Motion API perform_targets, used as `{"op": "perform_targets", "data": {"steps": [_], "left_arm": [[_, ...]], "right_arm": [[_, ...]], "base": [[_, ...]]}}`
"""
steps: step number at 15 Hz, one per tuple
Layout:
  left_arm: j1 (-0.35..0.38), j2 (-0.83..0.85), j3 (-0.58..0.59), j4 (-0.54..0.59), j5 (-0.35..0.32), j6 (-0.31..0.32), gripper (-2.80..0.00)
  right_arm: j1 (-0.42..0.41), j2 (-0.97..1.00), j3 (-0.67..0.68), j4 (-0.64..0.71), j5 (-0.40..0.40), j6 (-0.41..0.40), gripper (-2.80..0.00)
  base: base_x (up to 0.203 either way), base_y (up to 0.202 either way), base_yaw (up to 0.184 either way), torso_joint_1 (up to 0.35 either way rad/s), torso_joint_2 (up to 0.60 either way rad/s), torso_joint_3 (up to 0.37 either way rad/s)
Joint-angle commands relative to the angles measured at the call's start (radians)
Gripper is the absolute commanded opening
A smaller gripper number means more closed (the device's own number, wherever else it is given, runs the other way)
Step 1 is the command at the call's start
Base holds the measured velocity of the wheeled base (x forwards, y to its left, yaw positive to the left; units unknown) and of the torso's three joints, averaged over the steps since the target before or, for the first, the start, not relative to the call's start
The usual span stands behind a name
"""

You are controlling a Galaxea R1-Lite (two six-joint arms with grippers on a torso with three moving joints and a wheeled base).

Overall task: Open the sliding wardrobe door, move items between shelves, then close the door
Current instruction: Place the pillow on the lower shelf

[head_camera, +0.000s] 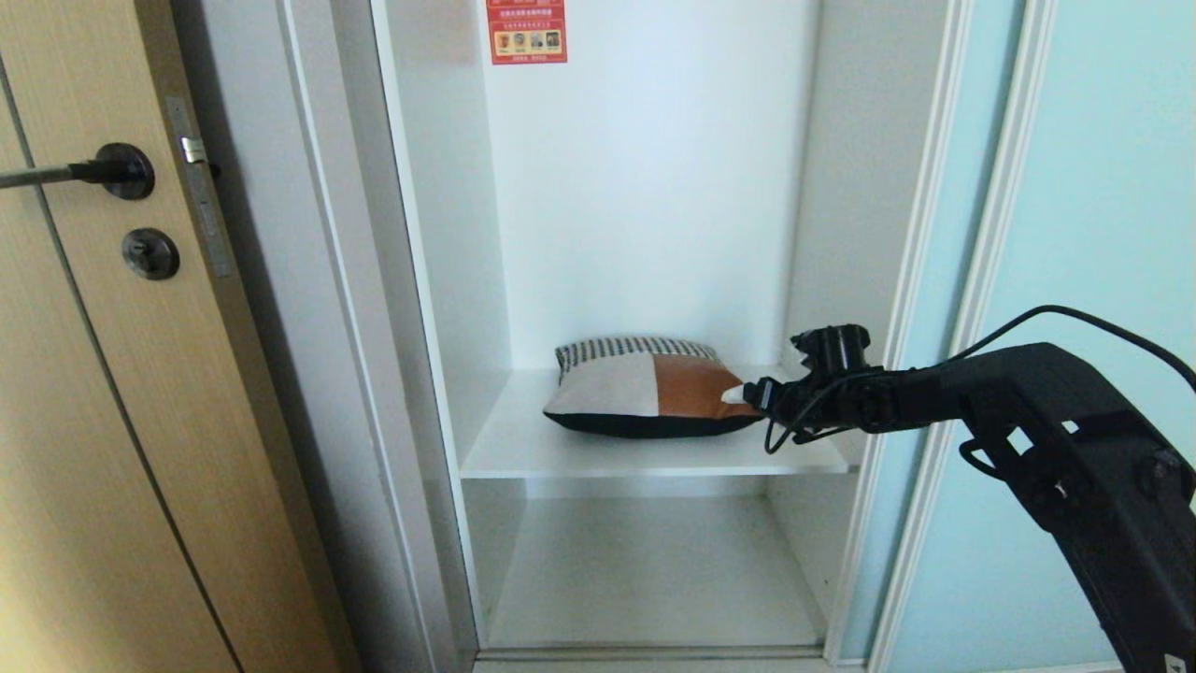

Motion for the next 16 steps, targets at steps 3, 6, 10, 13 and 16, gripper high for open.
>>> {"op": "perform_targets", "data": {"steps": [3, 6, 10, 13, 16], "left_arm": [[0.001, 0.0, 0.002, -0.001, 0.001, -0.001, -2.8], [0.001, 0.0, 0.002, -0.001, 0.001, 0.0, -2.8], [0.0, 0.0, 0.002, -0.001, 0.001, -0.001, -2.8], [0.001, 0.0, 0.002, -0.001, 0.001, -0.001, -2.8], [0.0, 0.0, 0.002, -0.001, 0.001, 0.0, -2.8]], "right_arm": [[0.001, 0.077, -0.002, -0.067, 0.001, -0.001, 0.0], [0.003, 0.106, -0.006, -0.122, -0.001, -0.009, 0.0], [0.005, 0.11, -0.008, -0.138, -0.003, -0.014, 0.0], [0.005, 0.107, -0.005, -0.166, -0.009, -0.008, 0.0], [0.001, 0.089, -0.002, -0.175, -0.034, -0.006, 0.0]], "base": [[0.0, 0.0, 0.0, 0.0, 0.0, 0.0], [0.0, 0.0, 0.0, 0.0, 0.0, 0.0], [0.0, 0.0, 0.0, 0.0, 0.0, 0.0], [0.0, 0.0, 0.0, 0.0, 0.0, 0.0], [0.0, 0.0, 0.0, 0.0, 0.0, 0.0]]}}
